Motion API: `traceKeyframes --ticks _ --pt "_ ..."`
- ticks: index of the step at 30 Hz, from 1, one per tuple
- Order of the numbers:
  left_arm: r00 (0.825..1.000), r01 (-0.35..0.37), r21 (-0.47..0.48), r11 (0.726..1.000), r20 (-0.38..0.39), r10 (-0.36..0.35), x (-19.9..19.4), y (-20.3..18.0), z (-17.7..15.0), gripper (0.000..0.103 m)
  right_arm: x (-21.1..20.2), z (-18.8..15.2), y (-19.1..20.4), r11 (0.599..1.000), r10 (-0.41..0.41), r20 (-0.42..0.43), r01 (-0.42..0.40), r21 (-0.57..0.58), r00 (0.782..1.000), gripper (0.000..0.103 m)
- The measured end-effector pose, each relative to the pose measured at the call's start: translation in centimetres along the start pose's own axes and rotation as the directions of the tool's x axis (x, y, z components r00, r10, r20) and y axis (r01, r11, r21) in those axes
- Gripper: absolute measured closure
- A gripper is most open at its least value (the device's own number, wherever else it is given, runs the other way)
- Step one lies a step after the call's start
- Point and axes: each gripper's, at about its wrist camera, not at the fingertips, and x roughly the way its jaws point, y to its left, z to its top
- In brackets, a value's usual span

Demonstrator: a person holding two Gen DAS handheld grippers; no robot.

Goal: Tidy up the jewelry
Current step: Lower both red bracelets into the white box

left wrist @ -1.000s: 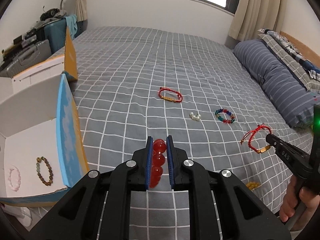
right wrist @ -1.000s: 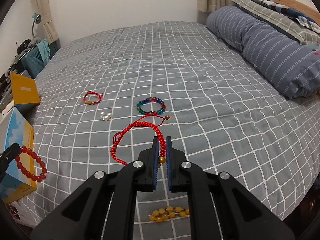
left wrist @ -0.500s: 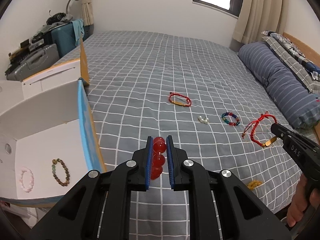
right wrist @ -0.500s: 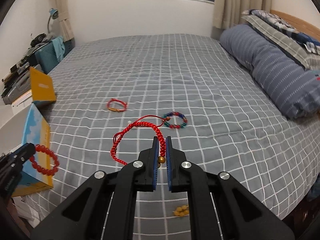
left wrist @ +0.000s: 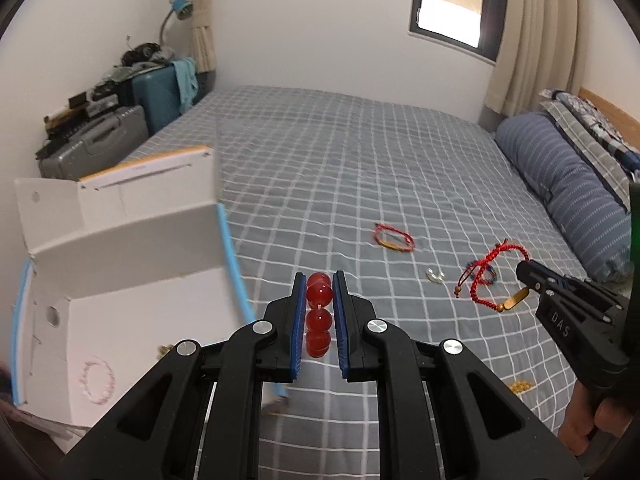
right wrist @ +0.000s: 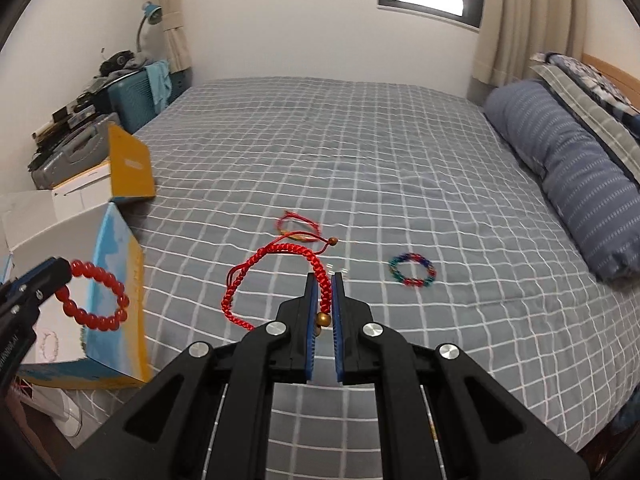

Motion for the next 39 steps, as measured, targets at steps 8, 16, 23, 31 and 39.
traceKeyframes --ticks 8,16,23,31,39 --pt "0.998 -0.051 -0.044 0.998 0.046 0.053 -3.1 5.2 2.3 0.090 -1.2 2.0 5.2 0.998 0.060 0.021 -0.059 -0.036 0.998 0.097" --pt "0.994 -0.100 -0.100 0.990 0.023 0.103 -4.0 11.0 2.3 0.090 -2.0 3.5 11.6 0.986 0.141 0.035 -0.137 -0.093 0.989 0.097" --pt "0.985 -0.174 -0.153 0.973 -0.010 0.175 -4.2 16.4 0.9 0.090 -1.2 3.3 18.1 0.964 0.220 0.005 -0.217 -0.152 0.975 0.097" --pt "0.977 -0.212 -0.197 0.957 -0.058 0.205 -3.7 20.2 -1.5 0.090 0.8 1.1 23.3 0.939 0.270 -0.063 -0.277 -0.202 0.961 0.097" --pt "0.969 -0.236 -0.222 0.946 -0.124 0.212 -1.5 22.1 -4.3 0.090 4.1 -2.1 27.0 0.923 0.251 -0.161 -0.286 -0.258 0.954 0.097"
